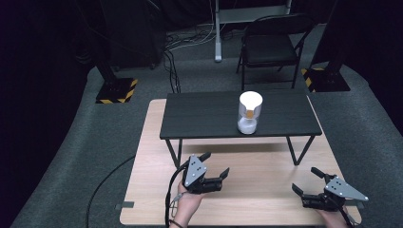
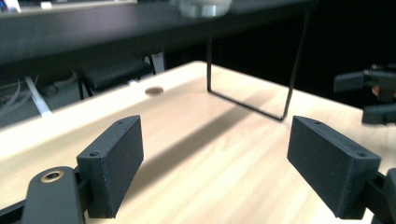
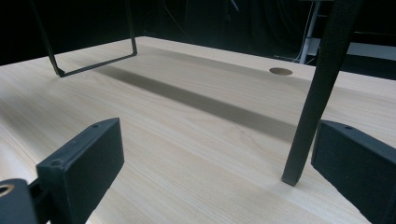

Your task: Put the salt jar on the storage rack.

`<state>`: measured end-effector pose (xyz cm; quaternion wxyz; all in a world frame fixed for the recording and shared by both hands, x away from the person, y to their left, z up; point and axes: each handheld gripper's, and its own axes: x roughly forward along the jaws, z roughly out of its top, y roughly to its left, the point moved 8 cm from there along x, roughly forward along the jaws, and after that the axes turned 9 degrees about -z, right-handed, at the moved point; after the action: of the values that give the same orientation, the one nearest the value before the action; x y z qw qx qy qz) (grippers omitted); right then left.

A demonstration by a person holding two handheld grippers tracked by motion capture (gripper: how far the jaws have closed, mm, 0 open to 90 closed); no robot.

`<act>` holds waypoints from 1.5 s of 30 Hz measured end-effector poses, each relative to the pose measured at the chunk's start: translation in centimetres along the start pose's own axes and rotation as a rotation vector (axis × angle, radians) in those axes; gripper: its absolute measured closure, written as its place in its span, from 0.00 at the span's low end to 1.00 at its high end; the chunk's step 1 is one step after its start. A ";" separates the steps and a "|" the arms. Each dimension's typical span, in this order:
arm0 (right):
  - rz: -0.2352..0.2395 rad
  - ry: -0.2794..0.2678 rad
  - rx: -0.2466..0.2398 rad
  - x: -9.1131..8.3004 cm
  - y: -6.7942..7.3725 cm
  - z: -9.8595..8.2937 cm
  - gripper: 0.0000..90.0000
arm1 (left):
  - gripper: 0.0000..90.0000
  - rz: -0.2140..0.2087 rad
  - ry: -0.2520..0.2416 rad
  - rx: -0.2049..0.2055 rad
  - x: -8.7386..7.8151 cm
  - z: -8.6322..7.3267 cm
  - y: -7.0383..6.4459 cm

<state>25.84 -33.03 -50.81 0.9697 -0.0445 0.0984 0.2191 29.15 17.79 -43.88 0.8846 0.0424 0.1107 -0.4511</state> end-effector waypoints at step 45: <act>0.004 0.001 -0.003 0.1 0.1 0.0 0.01 | 0.05 0.116 0.056 -0.104 -6.1 -6.8 1.2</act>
<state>25.87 -32.92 -50.86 0.9691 -0.0461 0.0987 0.2213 25.58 24.47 -49.06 0.9068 0.0156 0.1561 -0.3912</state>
